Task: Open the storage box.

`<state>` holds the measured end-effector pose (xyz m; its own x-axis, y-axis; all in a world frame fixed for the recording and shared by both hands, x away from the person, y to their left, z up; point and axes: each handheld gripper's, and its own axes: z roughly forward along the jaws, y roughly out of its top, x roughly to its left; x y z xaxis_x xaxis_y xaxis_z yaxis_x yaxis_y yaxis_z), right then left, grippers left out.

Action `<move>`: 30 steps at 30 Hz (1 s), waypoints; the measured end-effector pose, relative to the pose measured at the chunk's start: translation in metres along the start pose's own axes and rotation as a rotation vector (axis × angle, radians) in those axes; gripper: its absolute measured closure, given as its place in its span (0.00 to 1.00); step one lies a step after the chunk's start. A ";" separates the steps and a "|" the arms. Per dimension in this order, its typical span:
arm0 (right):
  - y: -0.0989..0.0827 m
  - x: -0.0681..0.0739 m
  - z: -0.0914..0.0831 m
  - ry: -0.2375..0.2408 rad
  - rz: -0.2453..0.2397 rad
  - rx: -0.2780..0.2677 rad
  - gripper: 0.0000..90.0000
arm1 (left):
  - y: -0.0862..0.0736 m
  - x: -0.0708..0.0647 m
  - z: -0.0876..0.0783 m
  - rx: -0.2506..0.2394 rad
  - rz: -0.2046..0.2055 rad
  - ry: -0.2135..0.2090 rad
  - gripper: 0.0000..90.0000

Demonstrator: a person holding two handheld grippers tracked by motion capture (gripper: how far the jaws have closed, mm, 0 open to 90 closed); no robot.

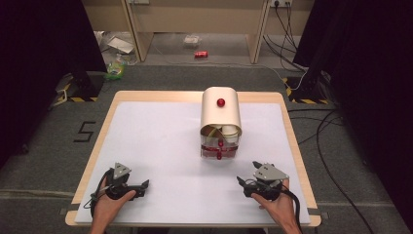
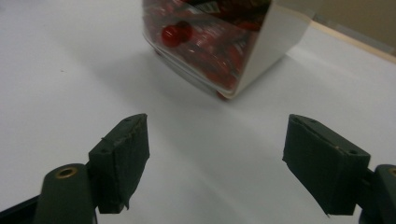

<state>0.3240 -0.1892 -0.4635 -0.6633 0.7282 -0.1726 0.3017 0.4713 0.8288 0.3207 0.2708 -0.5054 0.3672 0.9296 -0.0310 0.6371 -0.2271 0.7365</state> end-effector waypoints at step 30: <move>0.040 0.033 0.037 0.023 -0.292 -0.135 0.34 | 0.000 0.000 0.000 0.001 0.000 -0.001 0.05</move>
<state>0.3401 -0.1279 -0.4558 -0.7245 0.5597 -0.4024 0.0036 0.5868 0.8097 0.3208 0.2709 -0.5054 0.3677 0.9294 -0.0321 0.6377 -0.2269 0.7361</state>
